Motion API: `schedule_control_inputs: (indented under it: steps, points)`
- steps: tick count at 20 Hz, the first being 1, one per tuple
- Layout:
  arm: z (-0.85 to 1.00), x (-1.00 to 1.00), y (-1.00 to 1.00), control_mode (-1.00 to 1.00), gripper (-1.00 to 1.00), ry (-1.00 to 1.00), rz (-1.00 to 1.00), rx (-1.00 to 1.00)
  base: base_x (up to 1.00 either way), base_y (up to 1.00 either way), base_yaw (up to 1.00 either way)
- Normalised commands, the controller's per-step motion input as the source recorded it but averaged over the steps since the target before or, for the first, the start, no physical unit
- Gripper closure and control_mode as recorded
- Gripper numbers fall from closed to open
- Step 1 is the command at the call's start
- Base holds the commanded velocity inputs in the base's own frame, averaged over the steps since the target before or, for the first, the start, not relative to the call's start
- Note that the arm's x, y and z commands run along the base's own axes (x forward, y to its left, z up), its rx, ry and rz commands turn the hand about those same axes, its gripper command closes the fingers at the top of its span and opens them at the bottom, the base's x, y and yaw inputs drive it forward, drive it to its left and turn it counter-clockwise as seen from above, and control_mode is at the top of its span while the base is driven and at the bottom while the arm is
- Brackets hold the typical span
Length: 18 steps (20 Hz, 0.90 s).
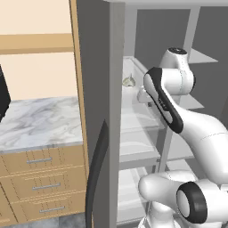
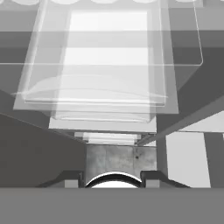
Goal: Take the garlic and peach from the fridge shelf and place them in the freezer drawer to begin freezing them.
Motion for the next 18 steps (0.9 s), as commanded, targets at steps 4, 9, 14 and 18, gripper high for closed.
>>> schedule_control_inputs:
  steps: [4, 9, 14, 18]
  points:
    - [-0.02, -0.10, 0.49, -1.00, -1.00, -0.20, 0.02, -0.09, 0.00, 0.00, 0.00]
    - [0.30, 0.04, 0.16, -1.00, -1.00, -0.42, 0.05, -0.04, 0.00, 0.00, 0.00]
    - [0.30, 0.61, 0.00, -1.00, -1.00, -0.17, 0.03, 0.07, 0.00, 0.00, 0.00]
    - [0.21, 0.75, 0.00, -1.00, -1.00, -0.01, 0.00, 0.09, 0.00, 0.00, 0.00]
